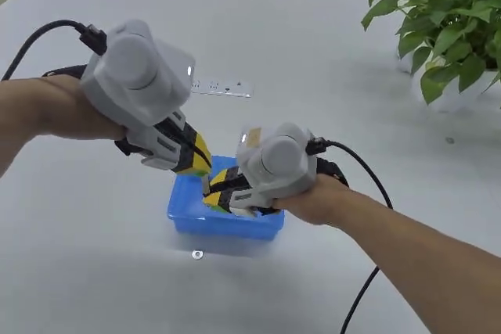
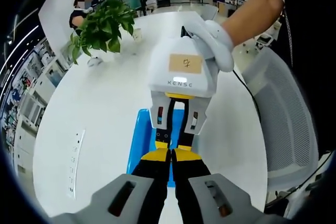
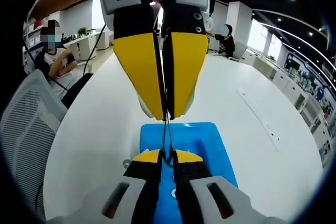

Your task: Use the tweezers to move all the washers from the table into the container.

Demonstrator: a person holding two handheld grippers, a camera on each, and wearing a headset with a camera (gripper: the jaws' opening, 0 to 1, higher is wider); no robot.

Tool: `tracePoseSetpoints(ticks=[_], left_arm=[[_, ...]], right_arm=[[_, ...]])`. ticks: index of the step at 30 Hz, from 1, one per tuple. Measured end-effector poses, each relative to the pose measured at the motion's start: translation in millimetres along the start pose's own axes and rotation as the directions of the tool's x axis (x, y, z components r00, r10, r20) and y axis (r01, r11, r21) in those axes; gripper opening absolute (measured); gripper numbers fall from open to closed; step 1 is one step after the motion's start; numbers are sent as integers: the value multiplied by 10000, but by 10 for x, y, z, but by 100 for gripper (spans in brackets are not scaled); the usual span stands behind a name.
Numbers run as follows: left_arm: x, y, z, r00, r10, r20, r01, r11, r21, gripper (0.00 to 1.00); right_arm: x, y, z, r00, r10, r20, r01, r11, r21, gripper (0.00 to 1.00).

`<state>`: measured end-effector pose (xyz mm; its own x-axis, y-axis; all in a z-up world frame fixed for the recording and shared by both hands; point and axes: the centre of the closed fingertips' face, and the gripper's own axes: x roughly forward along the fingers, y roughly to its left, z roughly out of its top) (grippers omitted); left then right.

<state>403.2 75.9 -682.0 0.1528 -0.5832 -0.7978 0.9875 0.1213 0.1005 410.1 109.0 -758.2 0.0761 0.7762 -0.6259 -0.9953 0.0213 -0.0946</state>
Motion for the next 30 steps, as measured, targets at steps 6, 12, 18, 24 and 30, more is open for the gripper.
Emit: tracePoseSetpoints(ticks=[6,12,18,24,30], left_arm=[[80,31,-60,10000,-57,-42,57,9999,-153,5],[110,53,-86,10000,-68,-64,67,9998,-193,5],[115,69,-110,9999,-39,-105,37,9998,-207,5],[110,78,-116,9999,39,-99,-40,9999,-154,5],[110,73,-117,9999,32,-116,-34,9999,-122,5]], right_arm=[[52,-20,-75,10000,45,-77,-44,9999,116,10],[83,-41,-105,9999,114,-79,-112,9997,216,10],[101,-47,-115,9998,173,-125,-170,9997,168,10],[93,-51,-120,9997,159,-157,-157,9998,142,10],[97,-49,-122,9997,161,-172,-160,9998,102,11]])
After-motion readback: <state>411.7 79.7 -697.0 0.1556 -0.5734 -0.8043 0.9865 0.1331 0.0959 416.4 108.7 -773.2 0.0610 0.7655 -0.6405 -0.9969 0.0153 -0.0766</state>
